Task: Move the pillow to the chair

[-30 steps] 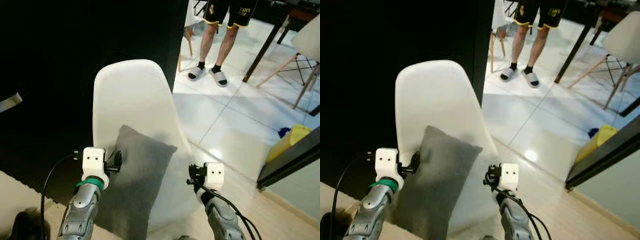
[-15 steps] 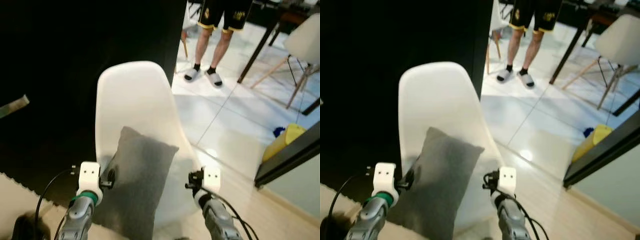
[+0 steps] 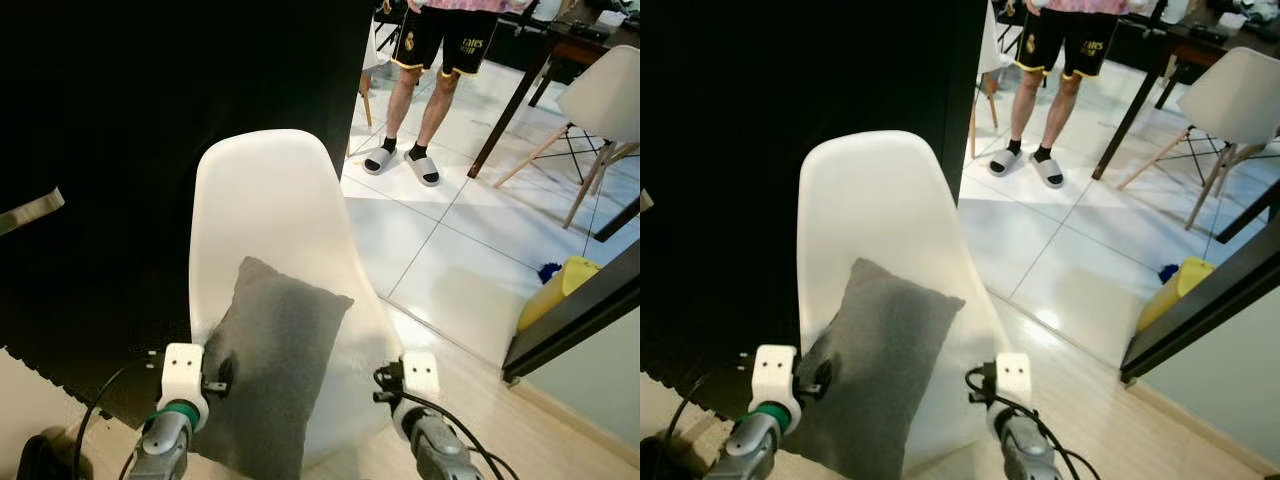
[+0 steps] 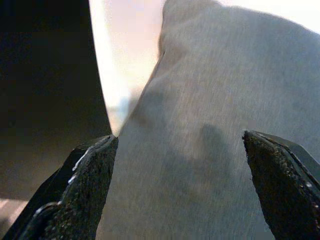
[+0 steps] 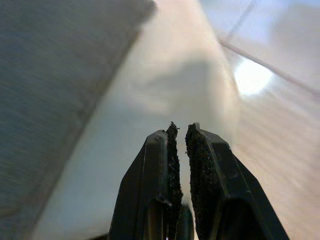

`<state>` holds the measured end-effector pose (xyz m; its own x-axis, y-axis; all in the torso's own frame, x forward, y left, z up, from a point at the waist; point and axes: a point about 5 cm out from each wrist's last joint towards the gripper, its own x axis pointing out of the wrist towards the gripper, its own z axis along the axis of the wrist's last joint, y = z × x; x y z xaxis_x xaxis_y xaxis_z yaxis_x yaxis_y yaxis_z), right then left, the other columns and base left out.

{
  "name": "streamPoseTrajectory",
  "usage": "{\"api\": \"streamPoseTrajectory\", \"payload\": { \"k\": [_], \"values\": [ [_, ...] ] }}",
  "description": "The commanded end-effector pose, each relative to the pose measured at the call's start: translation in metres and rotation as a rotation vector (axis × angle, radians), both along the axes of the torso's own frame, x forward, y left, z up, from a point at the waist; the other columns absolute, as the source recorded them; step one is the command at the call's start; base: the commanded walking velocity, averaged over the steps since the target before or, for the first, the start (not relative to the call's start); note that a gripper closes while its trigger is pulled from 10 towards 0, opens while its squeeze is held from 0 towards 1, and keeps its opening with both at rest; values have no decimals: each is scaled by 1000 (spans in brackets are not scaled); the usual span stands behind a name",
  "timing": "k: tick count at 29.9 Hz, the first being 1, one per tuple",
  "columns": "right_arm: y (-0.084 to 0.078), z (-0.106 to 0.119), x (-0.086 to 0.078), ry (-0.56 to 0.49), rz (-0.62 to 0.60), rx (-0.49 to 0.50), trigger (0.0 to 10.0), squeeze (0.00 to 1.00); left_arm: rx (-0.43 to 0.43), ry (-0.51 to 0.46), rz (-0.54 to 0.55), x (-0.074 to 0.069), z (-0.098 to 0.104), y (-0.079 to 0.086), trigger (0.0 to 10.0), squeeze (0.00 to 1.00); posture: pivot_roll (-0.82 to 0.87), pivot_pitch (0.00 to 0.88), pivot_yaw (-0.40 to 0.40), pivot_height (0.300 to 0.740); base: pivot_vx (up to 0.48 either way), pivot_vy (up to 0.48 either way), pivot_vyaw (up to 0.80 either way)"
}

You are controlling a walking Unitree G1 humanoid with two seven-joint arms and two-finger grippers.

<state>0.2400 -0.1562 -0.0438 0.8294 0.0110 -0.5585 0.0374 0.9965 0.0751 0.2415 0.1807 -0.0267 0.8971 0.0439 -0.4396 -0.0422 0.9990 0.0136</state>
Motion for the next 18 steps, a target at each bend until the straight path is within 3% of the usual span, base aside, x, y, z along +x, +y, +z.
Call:
{"api": "streamPoseTrajectory", "payload": {
  "k": [1,11,18],
  "values": [
    [1,-3,-3,11,-34,19,10000,0,11,4,9,-2,-2,3,10000,0,14,0,20,740,0,0,0],
    [8,-2,0,11,-15,30,10000,0,28,-19,-8,3,2,8,10000,0,23,0,21,740,0,0,0],
    [7,-5,-4,22,-29,33,10000,0,24,12,-8,-3,-5,6,10000,0,20,0,17,740,0,0,0]
  ]
}}
